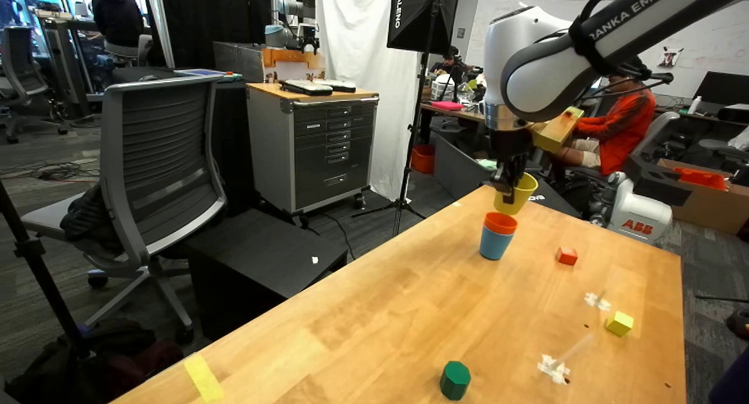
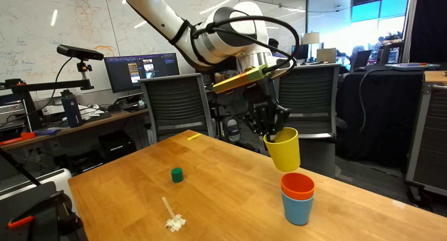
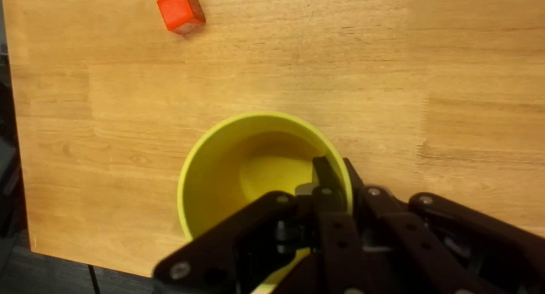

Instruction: Put the orange cup into the blue cup then the yellow cup into the orange cup

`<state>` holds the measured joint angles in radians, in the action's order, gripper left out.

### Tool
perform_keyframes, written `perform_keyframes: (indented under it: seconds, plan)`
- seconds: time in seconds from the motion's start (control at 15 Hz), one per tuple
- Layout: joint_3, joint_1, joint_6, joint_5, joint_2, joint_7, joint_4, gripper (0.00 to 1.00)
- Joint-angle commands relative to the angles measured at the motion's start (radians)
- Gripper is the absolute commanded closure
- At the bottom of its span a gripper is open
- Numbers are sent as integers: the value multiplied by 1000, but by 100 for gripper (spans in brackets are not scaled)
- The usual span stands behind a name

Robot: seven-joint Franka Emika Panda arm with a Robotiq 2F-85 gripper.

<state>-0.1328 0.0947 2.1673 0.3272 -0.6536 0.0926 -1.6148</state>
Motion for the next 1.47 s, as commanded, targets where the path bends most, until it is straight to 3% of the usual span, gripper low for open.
perform_keyframes:
  seconds: [0.0,1.4]
  plan:
    - [-4,6,-4,-9,-3,-2,-3,98]
    - [-12,35,-3,-15,-118,-3,112,98]
